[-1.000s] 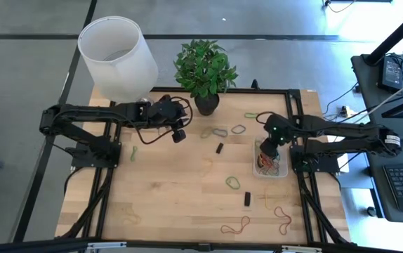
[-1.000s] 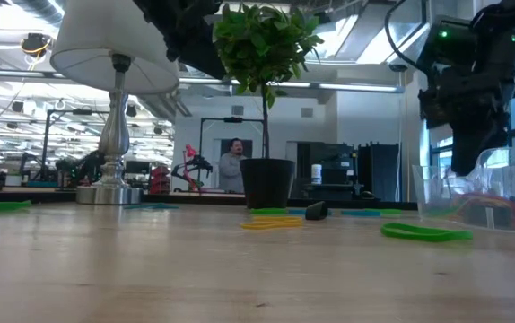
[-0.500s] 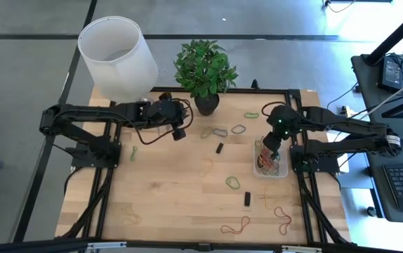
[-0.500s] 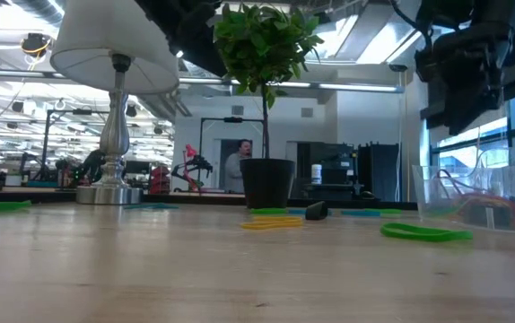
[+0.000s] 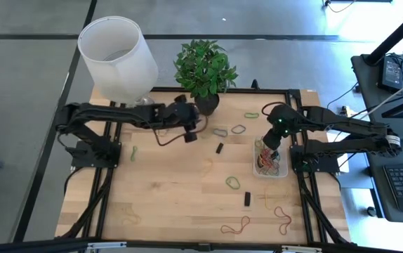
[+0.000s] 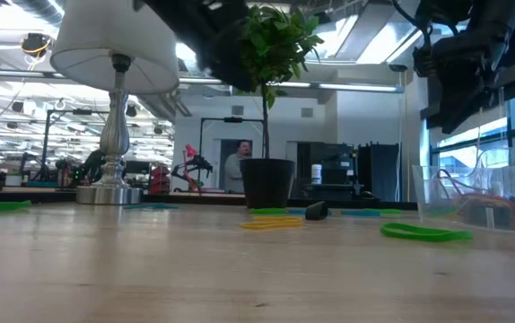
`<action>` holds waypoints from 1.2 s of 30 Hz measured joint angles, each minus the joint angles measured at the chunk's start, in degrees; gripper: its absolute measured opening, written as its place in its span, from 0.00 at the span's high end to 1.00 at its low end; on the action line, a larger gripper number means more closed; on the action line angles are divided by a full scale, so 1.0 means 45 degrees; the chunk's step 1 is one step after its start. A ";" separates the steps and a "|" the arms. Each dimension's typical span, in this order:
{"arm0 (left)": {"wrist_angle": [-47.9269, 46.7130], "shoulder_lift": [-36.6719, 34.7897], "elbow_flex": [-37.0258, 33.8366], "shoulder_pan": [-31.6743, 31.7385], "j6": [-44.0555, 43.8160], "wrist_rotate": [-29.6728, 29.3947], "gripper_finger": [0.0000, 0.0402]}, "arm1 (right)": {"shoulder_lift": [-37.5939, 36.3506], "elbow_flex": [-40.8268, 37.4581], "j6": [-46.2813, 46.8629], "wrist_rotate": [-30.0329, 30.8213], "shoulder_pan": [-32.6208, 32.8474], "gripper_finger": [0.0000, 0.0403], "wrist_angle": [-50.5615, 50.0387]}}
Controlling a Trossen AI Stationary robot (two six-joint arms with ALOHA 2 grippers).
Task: Pick and place rubber bands into bin
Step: Put the blue rubber band into the transparent bin
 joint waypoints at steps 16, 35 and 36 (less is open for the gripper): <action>0.1984 0.5429 0.2275 0.0097 0.2601 -0.0082 0.53 | 0.0003 0.0005 0.0079 0.0332 0.0000 0.60 0.0501; 0.4289 0.8574 0.2290 0.0734 0.2549 0.2388 0.62 | 0.0000 0.0005 0.0108 0.0375 0.0003 0.60 0.1007; 0.4299 0.8630 0.2309 0.0785 0.2328 0.2642 0.62 | 0.0000 0.0005 0.0108 0.0375 0.0005 0.60 0.1009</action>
